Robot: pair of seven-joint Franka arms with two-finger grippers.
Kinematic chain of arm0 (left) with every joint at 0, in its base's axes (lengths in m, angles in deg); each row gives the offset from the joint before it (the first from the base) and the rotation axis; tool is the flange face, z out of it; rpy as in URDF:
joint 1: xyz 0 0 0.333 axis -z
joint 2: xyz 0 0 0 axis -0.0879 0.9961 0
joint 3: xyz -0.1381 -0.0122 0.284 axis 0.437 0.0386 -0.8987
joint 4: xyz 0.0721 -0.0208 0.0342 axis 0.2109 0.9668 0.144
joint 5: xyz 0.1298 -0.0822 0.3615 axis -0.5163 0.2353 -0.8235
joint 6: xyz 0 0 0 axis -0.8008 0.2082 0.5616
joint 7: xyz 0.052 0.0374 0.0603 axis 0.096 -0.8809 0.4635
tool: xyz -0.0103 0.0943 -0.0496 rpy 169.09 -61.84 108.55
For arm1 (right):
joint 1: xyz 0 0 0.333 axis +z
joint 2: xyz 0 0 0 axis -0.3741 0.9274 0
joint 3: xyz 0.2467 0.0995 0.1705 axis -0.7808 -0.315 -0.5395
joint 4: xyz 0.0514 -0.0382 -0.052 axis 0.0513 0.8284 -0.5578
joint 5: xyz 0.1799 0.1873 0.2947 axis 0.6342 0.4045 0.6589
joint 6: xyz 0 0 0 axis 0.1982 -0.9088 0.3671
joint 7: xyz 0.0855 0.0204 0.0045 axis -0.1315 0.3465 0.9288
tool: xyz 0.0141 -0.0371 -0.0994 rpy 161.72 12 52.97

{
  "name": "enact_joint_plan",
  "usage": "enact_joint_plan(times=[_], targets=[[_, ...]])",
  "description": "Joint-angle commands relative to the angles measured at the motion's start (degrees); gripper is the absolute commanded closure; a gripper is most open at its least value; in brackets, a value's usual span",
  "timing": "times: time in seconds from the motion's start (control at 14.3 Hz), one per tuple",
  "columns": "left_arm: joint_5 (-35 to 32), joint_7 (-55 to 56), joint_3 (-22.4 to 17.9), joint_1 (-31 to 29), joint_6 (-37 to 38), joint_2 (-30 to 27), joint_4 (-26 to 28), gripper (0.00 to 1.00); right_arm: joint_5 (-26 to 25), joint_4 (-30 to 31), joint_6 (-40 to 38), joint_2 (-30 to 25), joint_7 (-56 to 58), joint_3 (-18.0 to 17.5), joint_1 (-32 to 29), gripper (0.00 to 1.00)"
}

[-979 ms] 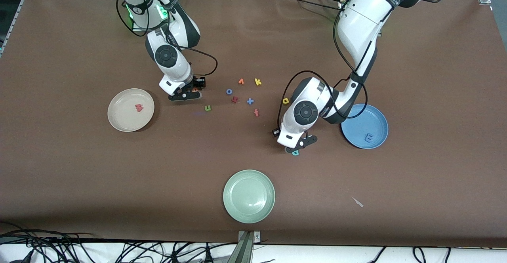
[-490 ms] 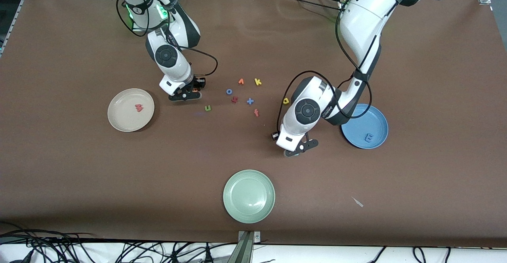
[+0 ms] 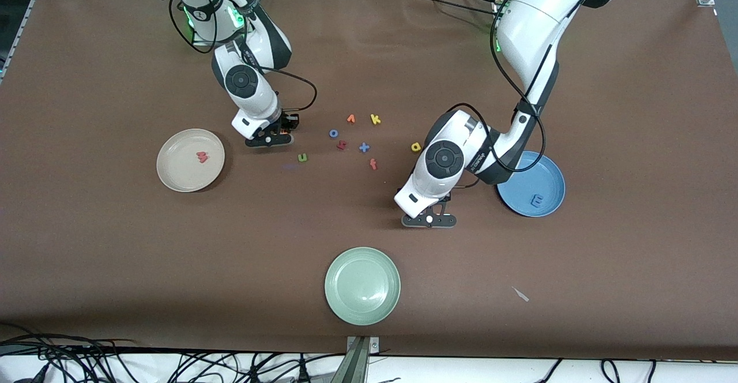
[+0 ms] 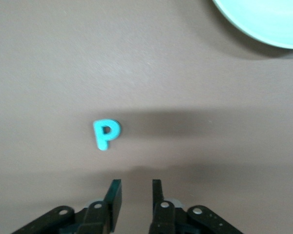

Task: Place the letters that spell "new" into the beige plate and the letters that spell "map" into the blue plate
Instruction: 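Grasp the orange e with the right gripper while the left gripper grasps the p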

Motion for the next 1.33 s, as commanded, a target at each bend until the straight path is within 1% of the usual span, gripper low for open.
enact_joint_plan(times=[0.0, 0.14, 0.35, 0.42, 0.49, 0.7, 0.77, 0.84, 0.91, 0.98, 1.05, 1.26], targets=[[-4.1, -1.9, -0.8, -0.1, 0.0, 1.5, -0.8, 0.09, 0.2, 0.0, 3.2, 1.9, -0.1, -0.6, -0.3, 0.66], [-4.1, -1.9, -2.0, -0.3, -4.0, 2.1, -0.7, 0.00, 0.2, 0.0, 3.3, 1.9, -0.4, -0.6, -0.3, 0.68], [-3.9, -1.2, -2.1, -0.8, -8.5, 4.0, -0.9, 0.01, 0.2, 0.0, 3.2, 1.9, -0.5, -0.6, -0.3, 0.70], [-3.9, -1.7, -2.1, -1.0, -9.1, 4.2, -0.9, 0.03, 0.2, -0.1, 3.2, 1.8, -0.5, -0.6, -0.3, 0.70], [-3.9, -1.9, -2.0, -1.1, -9.2, 4.3, -0.9, 0.09, 0.2, -0.1, 3.1, 1.8, -0.5, -0.6, -0.3, 0.72], [-3.9, -1.8, -2.0, -1.0, -10.0, 4.8, -1.0, 0.14, 0.2, -0.6, 2.6, 1.1, 0.1, -0.6, -0.3, 0.74], [-3.9, -1.8, -2.1, -1.0, -10.0, 4.8, -1.0, 0.17, 0.2, -0.9, 1.9, 1.0, 0.2, -0.6, -0.3, 0.76], [-3.9, -1.9, -2.1, -1.0, -10.0, 4.8, -1.0, 0.20, 0.2, -1.4, 0.1, 0.4, 0.2, -0.5, -0.3, 0.76], [-3.9, -1.9, -2.1, -1.1, -10.2, 5.0, -0.9, 0.26, 0.2, -2.5, -2.2, -0.3, 0.4, -0.2, -0.4, 0.76], [-3.9, -1.9, -2.0, -1.0, -10.7, 5.2, -1.0, 0.29, 0.2, -3.9, -5.8, -1.2, 1.1, 0.1, -0.5, 0.76], [-3.9, -1.9, -2.1, -1.0, -10.8, 5.4, -0.9, 0.30, 0.3, -5.7, -9.7, -1.9, 2.8, 1.1, -0.6, 0.76], [-3.8, -1.7, -2.0, -1.0, -10.8, 5.8, -0.9, 0.34, 0.2, -11.2, -21.9, -2.8, 11.1, 7.2, -0.6, 0.76]])
